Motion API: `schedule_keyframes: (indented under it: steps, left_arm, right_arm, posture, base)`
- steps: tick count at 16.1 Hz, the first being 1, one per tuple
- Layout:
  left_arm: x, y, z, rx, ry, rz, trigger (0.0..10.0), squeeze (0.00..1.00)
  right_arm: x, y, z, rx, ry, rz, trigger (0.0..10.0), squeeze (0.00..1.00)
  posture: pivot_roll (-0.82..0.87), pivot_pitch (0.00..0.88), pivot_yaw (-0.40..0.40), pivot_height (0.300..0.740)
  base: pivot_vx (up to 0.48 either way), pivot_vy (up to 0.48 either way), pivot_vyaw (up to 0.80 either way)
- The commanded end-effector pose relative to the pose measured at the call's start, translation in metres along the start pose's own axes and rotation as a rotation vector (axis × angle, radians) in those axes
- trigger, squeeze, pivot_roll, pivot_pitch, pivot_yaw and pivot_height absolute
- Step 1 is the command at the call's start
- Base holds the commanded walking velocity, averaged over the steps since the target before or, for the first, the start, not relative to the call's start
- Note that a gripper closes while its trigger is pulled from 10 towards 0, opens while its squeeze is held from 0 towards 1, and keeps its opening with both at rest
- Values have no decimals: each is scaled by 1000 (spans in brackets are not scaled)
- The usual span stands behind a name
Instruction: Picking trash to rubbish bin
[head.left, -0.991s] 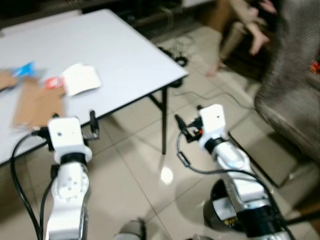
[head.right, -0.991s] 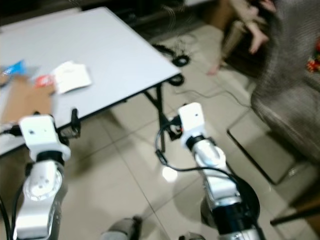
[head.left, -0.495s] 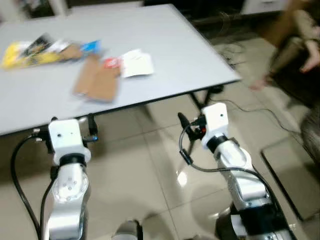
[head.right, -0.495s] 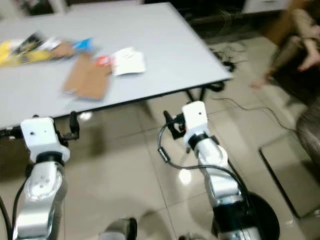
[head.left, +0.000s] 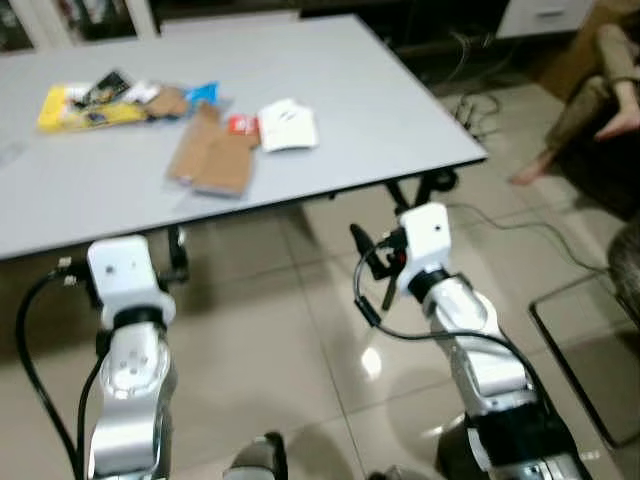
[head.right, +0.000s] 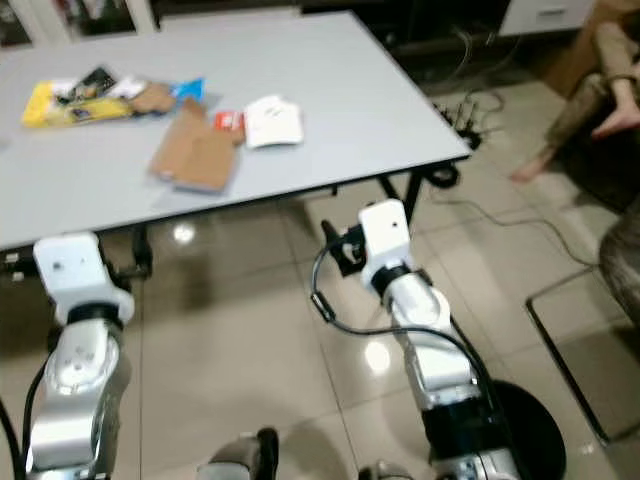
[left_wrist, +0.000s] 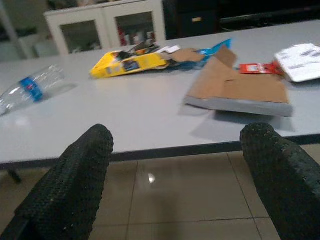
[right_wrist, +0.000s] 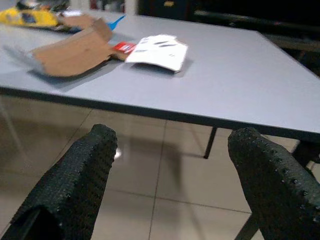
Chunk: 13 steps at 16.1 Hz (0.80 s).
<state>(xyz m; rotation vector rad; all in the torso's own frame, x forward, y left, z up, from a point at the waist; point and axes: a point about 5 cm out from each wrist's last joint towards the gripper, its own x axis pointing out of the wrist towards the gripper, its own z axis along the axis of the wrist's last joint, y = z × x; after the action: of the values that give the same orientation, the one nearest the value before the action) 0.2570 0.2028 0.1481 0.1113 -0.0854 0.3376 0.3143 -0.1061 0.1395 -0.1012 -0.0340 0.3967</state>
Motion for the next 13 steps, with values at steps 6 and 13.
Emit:
schedule_keyframes:
  steps: [6,13]
  left_arm:
    - [-3,10,-17,-78,91,38,10000,0]
    - [3,9,-14,-165,93,-14,10000,0]
  right_arm:
    - [1,1,2,5,-6,14,10000,0]
    - [3,-4,9,-9,-33,11,10000,0]
  posture:
    - [-40,139,-9,740]
    - [-46,146,-12,740]
  base:
    - [0,0,533]
    - [0,0,0]
